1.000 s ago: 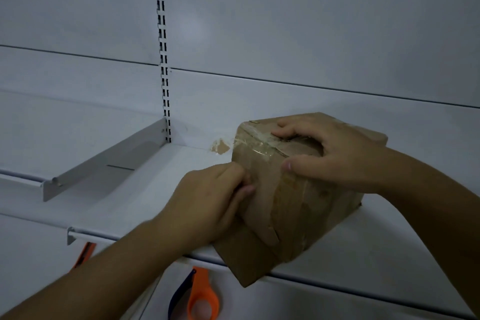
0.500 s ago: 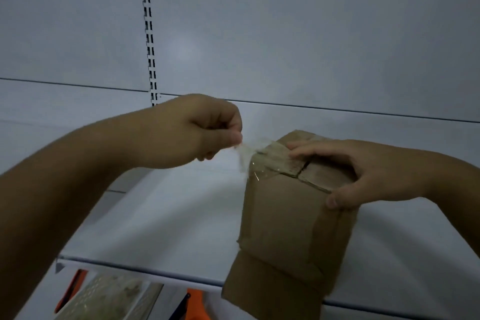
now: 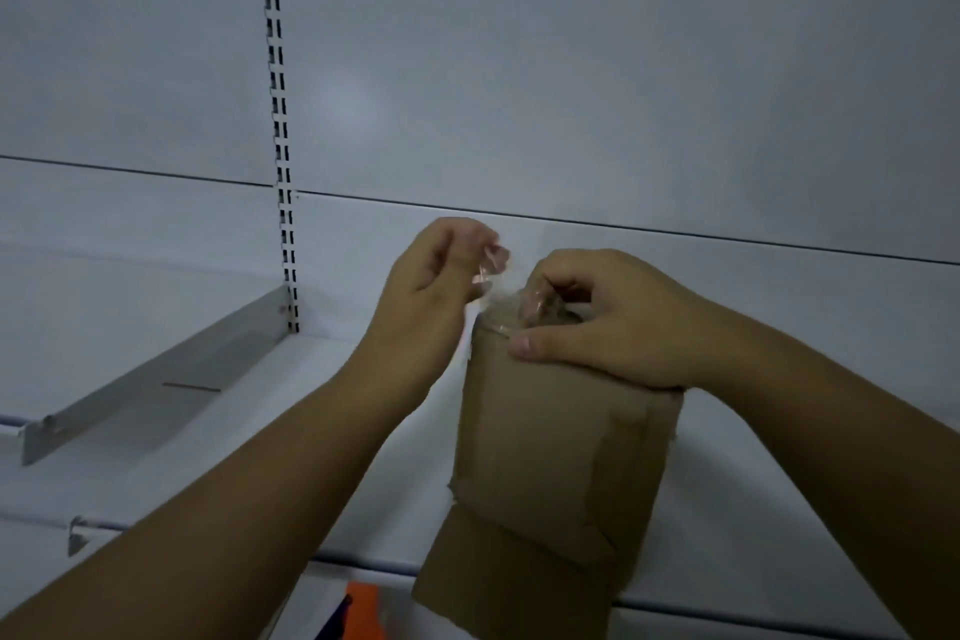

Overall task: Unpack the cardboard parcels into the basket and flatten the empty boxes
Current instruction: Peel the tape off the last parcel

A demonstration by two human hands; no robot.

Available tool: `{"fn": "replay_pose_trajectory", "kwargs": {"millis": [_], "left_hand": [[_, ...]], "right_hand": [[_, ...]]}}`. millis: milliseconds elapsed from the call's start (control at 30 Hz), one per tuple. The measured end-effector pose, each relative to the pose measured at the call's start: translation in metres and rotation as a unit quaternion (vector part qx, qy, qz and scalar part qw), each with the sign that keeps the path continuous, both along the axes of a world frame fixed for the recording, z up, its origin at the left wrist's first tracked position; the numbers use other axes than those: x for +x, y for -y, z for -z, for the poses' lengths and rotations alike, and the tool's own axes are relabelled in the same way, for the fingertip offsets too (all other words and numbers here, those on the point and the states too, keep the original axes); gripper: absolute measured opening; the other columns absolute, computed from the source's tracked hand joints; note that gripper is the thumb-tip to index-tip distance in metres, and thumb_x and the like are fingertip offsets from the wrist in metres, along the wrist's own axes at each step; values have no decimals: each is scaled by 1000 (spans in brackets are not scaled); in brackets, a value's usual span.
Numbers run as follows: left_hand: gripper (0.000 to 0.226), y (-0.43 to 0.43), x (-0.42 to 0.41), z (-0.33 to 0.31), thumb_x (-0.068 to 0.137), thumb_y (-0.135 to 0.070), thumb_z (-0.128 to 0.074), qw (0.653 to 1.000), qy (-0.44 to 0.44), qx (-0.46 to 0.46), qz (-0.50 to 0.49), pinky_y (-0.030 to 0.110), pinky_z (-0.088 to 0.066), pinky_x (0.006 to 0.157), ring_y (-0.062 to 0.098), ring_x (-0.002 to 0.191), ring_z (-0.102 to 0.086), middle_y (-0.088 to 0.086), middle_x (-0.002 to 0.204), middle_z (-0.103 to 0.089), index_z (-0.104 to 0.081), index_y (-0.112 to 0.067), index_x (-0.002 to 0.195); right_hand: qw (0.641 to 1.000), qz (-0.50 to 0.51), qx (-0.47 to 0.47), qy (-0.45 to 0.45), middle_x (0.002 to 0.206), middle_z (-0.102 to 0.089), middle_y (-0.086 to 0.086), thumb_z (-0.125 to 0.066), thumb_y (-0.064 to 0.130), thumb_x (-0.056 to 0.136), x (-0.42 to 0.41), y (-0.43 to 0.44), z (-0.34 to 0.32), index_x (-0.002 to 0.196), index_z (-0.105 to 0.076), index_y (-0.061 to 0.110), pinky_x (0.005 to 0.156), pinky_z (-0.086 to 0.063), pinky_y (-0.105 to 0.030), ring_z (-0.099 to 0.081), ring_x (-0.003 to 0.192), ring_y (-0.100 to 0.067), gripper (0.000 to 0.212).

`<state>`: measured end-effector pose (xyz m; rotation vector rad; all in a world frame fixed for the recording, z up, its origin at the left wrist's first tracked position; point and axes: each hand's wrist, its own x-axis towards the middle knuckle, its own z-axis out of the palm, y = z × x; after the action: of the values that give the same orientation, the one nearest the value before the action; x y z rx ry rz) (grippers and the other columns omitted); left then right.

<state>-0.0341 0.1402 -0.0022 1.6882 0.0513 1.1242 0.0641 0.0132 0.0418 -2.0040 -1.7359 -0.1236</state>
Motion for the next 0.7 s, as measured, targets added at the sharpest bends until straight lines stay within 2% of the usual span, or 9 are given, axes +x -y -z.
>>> {"fn": "replay_pose_trajectory", "kwargs": {"millis": [67,133,200,267,367,400,500,600,700], "left_hand": [[55,-9,-7,25,79,-72,-40,1000,29,2,0,23,-54,78,10,93,-65,0,97,-66,-54,-26,106],[67,-15,-6,50,67,-83,-42,1000,11,-5,-5,22,-54,81,7,97,-64,-6,100,-63,-48,-33,111],[83,-18,-2,70,56,-89,-45,999,-28,-10,18,20,-52,84,4,100,-62,-6,109,-59,-43,-30,115],[89,-14,2,84,57,-86,-50,995,-77,6,61,18,-49,87,1,105,-60,-7,117,-58,-40,-28,124],[70,-6,2,92,69,-63,-64,987,-102,13,120,11,-48,85,-5,113,-54,-30,122,-53,-31,-56,130],[72,-4,1,93,70,-56,-70,984,-102,-4,144,12,-48,84,-4,114,-54,-32,122,-52,-29,-60,129],[81,-4,1,95,68,-46,-76,980,-101,-36,168,22,-51,88,3,116,-54,-23,129,-52,-28,-57,132],[72,-1,1,96,64,-48,-75,979,-113,-59,162,24,-50,91,1,113,-56,-18,127,-55,-38,-58,124],[73,0,1,97,61,-54,-74,980,-128,-62,138,13,-48,85,-6,109,-55,-25,123,-55,-35,-58,123]], "right_hand": [[999,-18,2,-26,84,-61,5,-60,49,75,-1,-2,5,83,-63,25,76,-51,-42,-56,79,-11,26],[998,-27,1,-50,86,-64,0,-57,46,75,-1,-2,5,82,-64,20,78,-50,-46,-58,80,-16,28],[996,-37,-5,-82,88,-67,-5,-58,40,77,0,-4,4,79,-64,16,81,-49,-49,-61,83,-21,25],[992,-42,-12,-116,91,-69,-6,-60,35,82,3,-5,4,80,-67,17,84,-50,-49,-63,85,-23,19],[985,-49,-16,-164,89,-69,-9,-59,44,81,5,-6,6,84,-68,17,80,-52,-39,-65,81,-19,28],[983,-52,-17,-176,87,-68,-10,-57,48,77,5,-6,6,83,-68,17,76,-52,-33,-64,76,-15,34],[980,-50,-30,-193,80,-64,-10,-54,54,70,5,-10,6,83,-67,15,67,-48,-23,-57,69,-8,42],[975,-41,-25,-217,64,-54,3,-54,56,68,7,-15,6,71,-63,21,59,-41,-12,-49,61,-3,37],[971,-29,-20,-236,62,-51,9,-54,59,67,9,-17,7,65,-61,26,55,-40,-10,-47,58,-3,34]]}}
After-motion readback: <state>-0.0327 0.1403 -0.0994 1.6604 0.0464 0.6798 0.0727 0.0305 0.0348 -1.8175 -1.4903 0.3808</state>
